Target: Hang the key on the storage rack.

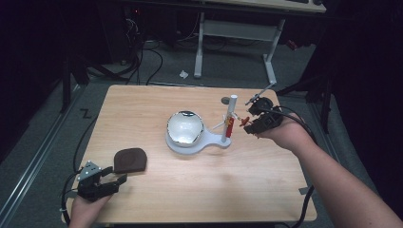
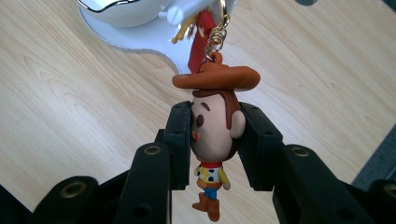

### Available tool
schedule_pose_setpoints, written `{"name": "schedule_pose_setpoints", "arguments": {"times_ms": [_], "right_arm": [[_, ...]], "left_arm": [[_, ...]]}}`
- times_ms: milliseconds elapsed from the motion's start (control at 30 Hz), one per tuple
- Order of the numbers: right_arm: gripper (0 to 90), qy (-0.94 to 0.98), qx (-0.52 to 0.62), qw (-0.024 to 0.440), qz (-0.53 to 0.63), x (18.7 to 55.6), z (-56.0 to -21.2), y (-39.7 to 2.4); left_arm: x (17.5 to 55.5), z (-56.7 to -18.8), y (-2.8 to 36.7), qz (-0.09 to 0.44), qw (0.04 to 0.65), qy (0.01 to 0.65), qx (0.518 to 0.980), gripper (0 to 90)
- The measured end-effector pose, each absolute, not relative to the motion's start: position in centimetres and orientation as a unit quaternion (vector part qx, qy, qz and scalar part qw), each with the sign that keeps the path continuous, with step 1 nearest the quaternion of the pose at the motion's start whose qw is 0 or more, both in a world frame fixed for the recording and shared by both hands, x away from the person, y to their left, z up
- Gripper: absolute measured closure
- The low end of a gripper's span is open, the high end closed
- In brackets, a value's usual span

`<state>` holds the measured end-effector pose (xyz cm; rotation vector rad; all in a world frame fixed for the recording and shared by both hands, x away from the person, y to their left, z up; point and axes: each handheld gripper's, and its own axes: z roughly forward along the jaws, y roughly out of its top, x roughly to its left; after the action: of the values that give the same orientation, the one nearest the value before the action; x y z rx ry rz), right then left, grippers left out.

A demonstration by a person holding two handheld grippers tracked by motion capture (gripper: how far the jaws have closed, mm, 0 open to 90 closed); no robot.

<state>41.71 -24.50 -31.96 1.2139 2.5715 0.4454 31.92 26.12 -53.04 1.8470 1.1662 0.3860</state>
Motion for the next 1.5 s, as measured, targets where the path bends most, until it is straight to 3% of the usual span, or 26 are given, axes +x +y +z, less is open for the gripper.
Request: {"name": "schedule_pose_setpoints", "arguments": {"times_ms": [633,800,1500], "right_arm": [[66.4,0.868,0.447,0.110,0.187,43.3,-37.9,-25.1],[59.1,0.864,0.454,0.104,0.192,43.5,-38.4,-25.0],[57.9,0.852,0.468,0.112,0.204,40.2,-39.0,-27.1]], "left_arm": [[32.0,-53.1,26.2,0.154,0.444,0.472,0.746,28.0],[31.9,-53.1,26.2,0.155,0.445,0.472,0.745,27.9],[32.0,-53.1,25.7,0.154,0.441,0.466,0.752,27.9]]}}
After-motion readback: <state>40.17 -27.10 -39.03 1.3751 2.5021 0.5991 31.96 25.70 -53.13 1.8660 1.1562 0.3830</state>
